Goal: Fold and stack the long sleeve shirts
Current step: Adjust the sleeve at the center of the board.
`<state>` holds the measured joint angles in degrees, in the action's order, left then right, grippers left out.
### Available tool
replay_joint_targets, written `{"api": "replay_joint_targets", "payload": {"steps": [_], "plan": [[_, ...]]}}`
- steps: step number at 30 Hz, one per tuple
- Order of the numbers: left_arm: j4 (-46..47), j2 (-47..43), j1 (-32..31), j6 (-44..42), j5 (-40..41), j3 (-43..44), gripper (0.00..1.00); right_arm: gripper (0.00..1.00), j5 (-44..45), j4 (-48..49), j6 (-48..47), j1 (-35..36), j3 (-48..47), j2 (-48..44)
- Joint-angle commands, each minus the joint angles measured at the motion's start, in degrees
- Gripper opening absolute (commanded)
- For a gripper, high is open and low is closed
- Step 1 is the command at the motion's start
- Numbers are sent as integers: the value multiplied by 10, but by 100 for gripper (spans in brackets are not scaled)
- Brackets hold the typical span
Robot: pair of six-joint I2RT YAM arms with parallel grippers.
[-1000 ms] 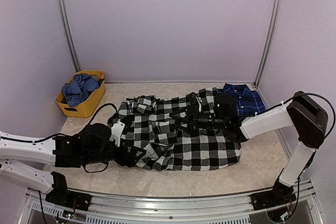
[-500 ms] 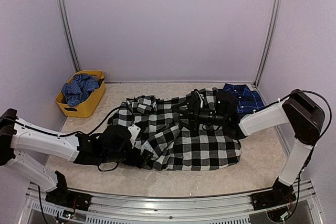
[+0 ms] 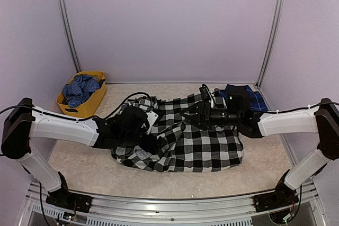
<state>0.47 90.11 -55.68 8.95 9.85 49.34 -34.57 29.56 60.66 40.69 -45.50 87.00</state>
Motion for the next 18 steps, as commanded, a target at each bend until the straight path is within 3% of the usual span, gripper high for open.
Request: {"api": "replay_joint_targets", "payload": {"steps": [1,4,7,10,13,18], "plan": [[-42,41,11,-32,-37,39,92,70,14,-81,-65,-3,19,-40],[-48,66,27,-36,-50,59,84,70,35,-142,-107,-3,24,-69],[-41,82,50,-40,-91,67,67,70,71,-220,-145,-3,35,-109],[-28,86,74,-34,-156,65,41,70,116,-296,-179,-4,44,-142],[-11,71,97,-20,-203,50,1,70,160,-365,-200,-3,56,-176],[24,-8,139,20,-238,-5,0,71,234,-462,-220,-3,66,-222]]}}
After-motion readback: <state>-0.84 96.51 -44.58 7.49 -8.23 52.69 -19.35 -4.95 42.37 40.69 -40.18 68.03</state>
